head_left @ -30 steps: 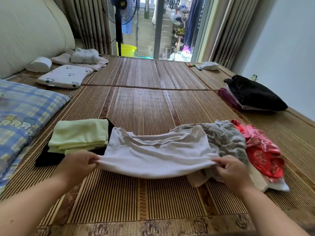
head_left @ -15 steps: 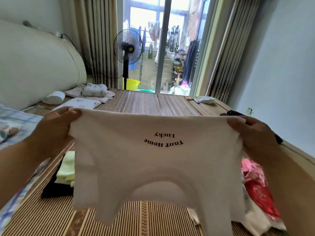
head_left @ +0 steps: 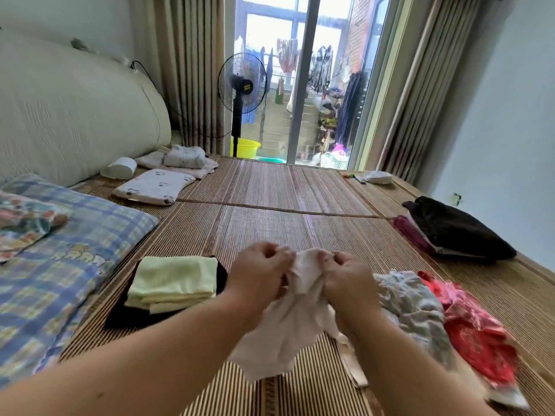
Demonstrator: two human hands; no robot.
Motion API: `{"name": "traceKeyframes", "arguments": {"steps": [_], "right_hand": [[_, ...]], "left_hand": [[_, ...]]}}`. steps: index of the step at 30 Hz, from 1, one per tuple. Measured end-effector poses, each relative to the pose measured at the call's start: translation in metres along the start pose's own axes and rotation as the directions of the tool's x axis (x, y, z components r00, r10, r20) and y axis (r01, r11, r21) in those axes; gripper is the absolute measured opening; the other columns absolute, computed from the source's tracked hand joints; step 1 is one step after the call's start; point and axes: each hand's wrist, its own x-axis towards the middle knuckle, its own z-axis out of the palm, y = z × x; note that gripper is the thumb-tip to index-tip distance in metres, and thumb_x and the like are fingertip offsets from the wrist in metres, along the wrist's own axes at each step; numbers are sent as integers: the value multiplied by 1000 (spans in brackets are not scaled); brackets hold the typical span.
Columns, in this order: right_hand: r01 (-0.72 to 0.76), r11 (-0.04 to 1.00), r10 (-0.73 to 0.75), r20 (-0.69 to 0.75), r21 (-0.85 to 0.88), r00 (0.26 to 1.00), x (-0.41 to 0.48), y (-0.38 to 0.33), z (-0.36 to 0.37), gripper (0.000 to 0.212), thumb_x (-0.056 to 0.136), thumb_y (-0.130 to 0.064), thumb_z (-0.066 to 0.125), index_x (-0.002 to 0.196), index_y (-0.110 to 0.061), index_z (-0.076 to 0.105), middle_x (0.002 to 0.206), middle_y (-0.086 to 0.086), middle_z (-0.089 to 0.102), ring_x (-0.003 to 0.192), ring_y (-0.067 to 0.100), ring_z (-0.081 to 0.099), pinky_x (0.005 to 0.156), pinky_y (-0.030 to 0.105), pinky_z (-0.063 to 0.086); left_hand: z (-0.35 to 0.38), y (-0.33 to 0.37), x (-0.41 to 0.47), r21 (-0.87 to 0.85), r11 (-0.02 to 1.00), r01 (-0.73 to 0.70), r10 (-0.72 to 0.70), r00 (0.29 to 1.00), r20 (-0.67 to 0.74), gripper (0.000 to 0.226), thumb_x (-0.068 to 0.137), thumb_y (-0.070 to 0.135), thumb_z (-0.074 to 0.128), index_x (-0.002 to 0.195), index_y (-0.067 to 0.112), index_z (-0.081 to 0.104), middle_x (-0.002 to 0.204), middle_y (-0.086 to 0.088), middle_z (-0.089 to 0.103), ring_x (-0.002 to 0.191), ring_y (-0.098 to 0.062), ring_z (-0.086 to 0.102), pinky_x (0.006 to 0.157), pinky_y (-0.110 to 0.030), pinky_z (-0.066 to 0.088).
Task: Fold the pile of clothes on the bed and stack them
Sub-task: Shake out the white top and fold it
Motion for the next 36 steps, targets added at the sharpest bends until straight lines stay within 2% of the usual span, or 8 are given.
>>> {"name": "traceKeyframes", "arguments": {"steps": [9,14,20,23,26,30,34,36], "right_hand": [[104,991,-120,211,88,970,-5,-15,5,33,95,-11,53,76,-22,77,74,7,74,69,18,71,59,26,54],[169,984,-149,259,-55,954,-3,-21,5,28,93,-19,57,77,-30,77,78,-2,75,80,17,71,81,41,57],[219,973,-160,489,-67,858,-4,-19,-3,36,65,-36,75,95,-16,74,90,5,75,89,23,72,88,44,55],[183,982,-149,440,-37,886,-1,-17,-4,20,70,-22,72,87,-12,76,87,15,74,86,34,70,82,46,57],[88,996,-87,340,11,937,6,-23,-7,23,83,-2,60,82,-17,77,78,8,73,74,22,67,69,32,55],[51,993,-86,358,106,930,18,-40,-19,30,87,4,52,85,-15,76,83,13,68,78,26,59,75,39,46],[97,988,-135,349,123,927,25,-49,-27,28,87,5,53,90,-12,74,77,3,69,70,14,60,65,27,49],[85,986,-128,334,140,934,29,-51,-35,28,87,5,51,91,-11,74,76,2,70,69,12,62,62,26,51]], "left_hand": [[2,10,-5,174,982,-75,82,996,-34,19,64,45,68,69,27,73,59,1,69,59,-18,66,69,-44,57],[-3,18,-8,164,984,-70,83,994,-74,20,74,28,77,65,12,69,59,-9,63,58,-25,59,70,-53,55],[-2,30,-14,-52,973,227,-220,969,113,39,94,41,52,88,11,75,83,-5,75,65,-15,66,51,-23,51],[-10,31,-9,136,971,196,-223,948,226,33,91,43,58,96,14,74,94,-5,75,75,-14,69,57,-24,49],[-34,26,4,347,927,-143,113,988,105,16,85,32,70,100,27,72,93,5,73,80,-5,65,71,-30,51],[-65,-2,6,697,683,-218,-13,951,310,84,65,40,83,138,42,41,127,21,49,115,-3,50,97,-31,46],[-64,-26,6,709,663,-239,0,948,319,12,74,25,67,86,22,63,70,8,62,55,-6,55,55,-33,48],[-64,-26,8,607,767,-208,64,966,250,16,82,17,64,67,15,61,55,6,50,48,-8,44,50,-27,37]]}}
